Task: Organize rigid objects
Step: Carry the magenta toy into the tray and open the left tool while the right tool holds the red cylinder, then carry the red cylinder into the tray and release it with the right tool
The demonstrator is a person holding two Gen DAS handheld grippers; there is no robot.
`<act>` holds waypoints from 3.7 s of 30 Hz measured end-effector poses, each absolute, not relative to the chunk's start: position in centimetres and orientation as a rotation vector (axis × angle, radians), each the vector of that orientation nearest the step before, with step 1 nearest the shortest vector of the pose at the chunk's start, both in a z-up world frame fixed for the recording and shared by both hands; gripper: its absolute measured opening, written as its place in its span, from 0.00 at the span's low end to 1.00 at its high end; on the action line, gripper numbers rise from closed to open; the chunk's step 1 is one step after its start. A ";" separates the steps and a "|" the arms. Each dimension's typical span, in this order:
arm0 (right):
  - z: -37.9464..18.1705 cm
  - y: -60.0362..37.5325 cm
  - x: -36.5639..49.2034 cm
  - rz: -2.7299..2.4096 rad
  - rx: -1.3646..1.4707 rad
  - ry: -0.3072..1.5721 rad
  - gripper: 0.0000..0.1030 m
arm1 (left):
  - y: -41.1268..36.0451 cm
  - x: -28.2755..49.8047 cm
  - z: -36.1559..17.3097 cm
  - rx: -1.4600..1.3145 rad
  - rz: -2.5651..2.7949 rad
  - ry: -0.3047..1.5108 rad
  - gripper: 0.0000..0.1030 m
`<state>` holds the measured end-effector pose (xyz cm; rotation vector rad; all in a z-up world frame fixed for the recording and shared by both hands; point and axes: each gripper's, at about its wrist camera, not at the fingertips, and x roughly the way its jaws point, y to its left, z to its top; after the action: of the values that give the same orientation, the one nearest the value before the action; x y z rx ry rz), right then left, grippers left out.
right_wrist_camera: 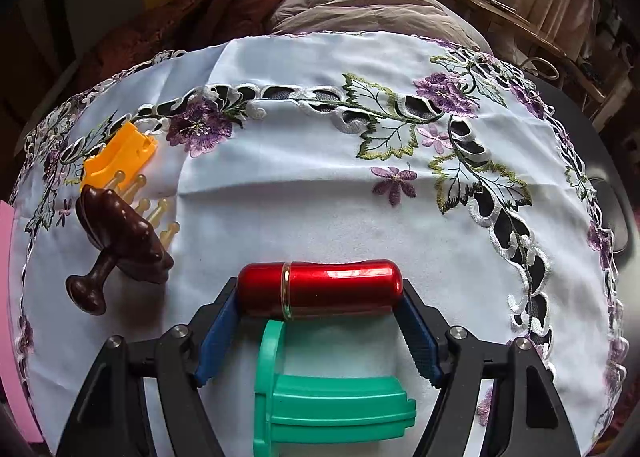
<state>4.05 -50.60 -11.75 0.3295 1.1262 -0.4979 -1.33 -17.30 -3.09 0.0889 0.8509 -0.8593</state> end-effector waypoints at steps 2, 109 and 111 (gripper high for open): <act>-11.7 -50.6 4.0 -0.497 0.329 1.126 0.73 | -16.1 -0.3 -2.5 0.053 -0.831 0.844 0.56; -1.5 -21.5 7.2 0.219 0.121 0.852 0.72 | 0.0 3.8 -3.2 -0.107 -0.326 0.856 0.70; -2.2 -19.9 7.9 0.252 0.113 0.876 0.72 | 0.8 3.9 -3.3 -0.122 -0.311 0.856 0.70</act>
<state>7.88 -19.89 -2.20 0.1132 0.8755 0.2522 3.86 0.81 -3.30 -0.1221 0.8561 -0.3109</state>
